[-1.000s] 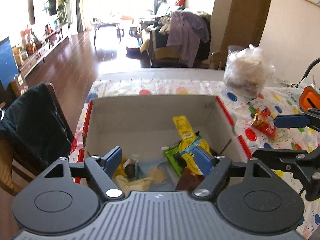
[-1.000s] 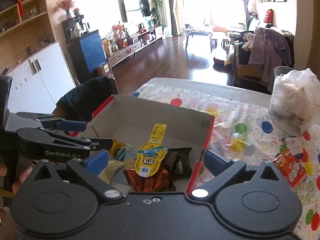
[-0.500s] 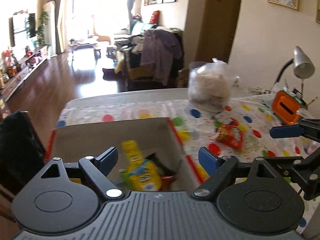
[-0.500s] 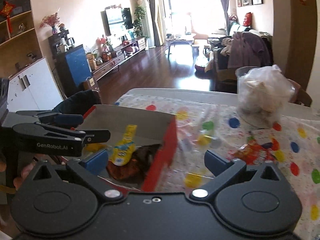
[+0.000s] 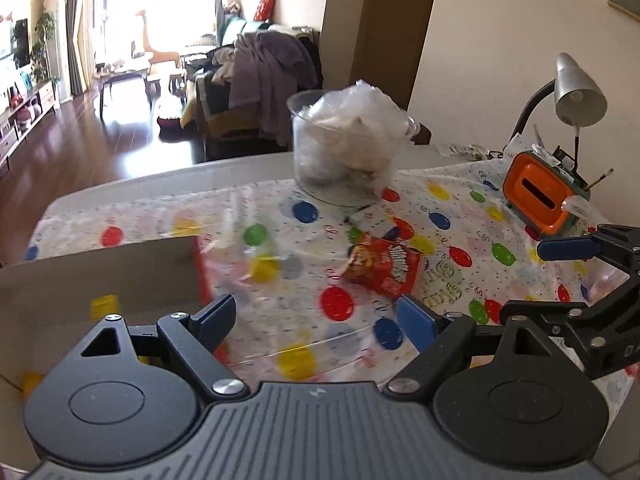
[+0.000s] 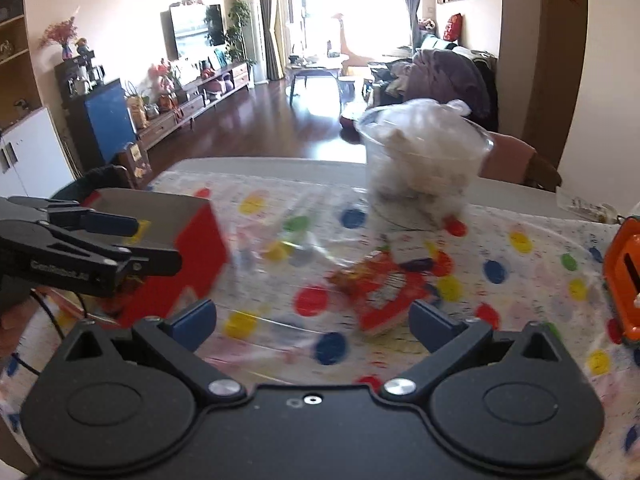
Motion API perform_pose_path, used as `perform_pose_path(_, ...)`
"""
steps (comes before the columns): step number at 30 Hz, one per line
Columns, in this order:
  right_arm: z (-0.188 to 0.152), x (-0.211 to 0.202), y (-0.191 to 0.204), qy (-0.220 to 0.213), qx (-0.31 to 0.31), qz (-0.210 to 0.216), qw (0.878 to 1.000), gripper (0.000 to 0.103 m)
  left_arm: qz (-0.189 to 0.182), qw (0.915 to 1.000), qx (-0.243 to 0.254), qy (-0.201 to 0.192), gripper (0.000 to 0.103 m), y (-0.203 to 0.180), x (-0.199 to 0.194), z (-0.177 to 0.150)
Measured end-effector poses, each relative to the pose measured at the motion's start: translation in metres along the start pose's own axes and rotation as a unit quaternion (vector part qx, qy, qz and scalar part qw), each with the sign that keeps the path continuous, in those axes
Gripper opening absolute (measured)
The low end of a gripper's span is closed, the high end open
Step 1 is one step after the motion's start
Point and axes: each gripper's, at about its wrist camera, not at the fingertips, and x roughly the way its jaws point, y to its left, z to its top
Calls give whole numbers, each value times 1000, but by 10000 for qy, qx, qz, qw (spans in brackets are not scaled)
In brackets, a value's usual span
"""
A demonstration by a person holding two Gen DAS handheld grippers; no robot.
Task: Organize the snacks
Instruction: 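Move both open tools back to the red chip bag and white milk packet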
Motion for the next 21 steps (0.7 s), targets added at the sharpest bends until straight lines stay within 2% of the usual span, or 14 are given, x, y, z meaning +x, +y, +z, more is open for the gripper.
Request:
perform_pose_path(8,2,35,-71,230,-152,15,9996,103,113,9996,-62,251,88,-37,54,16)
perform_pose_path(13,16,71,-113,375,-209,-178,9989,103,244,9968,-524,556,88,-52,99,23)
perform_pose_path(16,22,89,-136,455,-230,-288,9983,102,405,9897,-1099,827,88,-55,133,31)
perform_pose_path(21,25,101,-170,431,-108,-396,9982,102,601,9682,-2088,1243,88,-54,188,47)
